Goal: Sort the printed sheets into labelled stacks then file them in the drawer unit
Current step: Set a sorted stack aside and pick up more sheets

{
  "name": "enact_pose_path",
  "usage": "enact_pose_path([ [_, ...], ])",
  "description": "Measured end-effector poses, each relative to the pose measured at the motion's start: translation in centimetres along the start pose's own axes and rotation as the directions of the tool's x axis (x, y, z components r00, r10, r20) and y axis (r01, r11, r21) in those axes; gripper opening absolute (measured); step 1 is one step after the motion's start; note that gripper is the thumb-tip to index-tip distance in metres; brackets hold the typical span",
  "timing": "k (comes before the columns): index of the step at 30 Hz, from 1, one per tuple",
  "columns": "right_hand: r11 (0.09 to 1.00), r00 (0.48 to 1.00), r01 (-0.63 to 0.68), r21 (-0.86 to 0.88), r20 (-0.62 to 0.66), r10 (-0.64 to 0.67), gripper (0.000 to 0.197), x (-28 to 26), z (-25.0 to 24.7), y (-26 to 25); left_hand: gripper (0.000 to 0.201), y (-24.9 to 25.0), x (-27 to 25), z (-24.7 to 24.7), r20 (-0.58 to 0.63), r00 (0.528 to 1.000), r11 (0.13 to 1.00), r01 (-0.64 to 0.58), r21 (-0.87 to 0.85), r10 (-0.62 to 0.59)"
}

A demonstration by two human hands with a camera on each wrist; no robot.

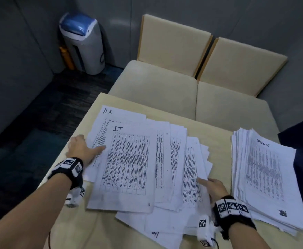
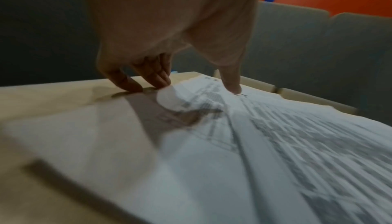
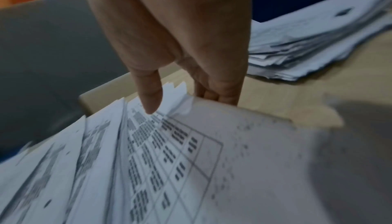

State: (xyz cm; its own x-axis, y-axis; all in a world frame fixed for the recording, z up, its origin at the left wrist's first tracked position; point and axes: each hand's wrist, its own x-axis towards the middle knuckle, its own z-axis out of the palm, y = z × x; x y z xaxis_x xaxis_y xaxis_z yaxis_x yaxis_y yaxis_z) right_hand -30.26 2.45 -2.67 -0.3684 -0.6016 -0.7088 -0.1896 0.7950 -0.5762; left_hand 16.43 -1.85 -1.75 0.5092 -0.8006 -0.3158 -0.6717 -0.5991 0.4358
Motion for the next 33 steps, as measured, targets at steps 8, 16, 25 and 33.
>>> enact_pose_path([
  [8, 0.994, 0.998, 0.025, 0.104, 0.060, -0.031, 0.049, -2.7, 7.1, -2.3, 0.093, 5.8, -1.7, 3.5, 0.319, 0.937, 0.982, -0.094, -0.165, 0.143],
  [16, 0.973, 0.992, 0.064, 0.223, 0.090, -0.086, 0.048, -6.0, 9.4, -4.1, 0.090, 6.5, -3.3, 6.0, 0.458, 0.836, 0.953, -0.283, -0.110, 0.301],
  [25, 0.882, 0.904, 0.409, 0.234, 0.029, -0.427, 0.026, -10.7, 6.6, -7.0, 0.095, 5.7, -2.0, 3.6, 0.479, 0.827, 0.813, 0.046, -0.580, 0.294],
  [33, 0.728, 0.777, 0.611, 0.311, -0.061, -0.626, 0.066, -13.5, 2.5, -10.7, 0.060, 13.2, -8.6, -4.9, 0.137, 0.750, 0.425, -0.205, -0.882, 0.647],
])
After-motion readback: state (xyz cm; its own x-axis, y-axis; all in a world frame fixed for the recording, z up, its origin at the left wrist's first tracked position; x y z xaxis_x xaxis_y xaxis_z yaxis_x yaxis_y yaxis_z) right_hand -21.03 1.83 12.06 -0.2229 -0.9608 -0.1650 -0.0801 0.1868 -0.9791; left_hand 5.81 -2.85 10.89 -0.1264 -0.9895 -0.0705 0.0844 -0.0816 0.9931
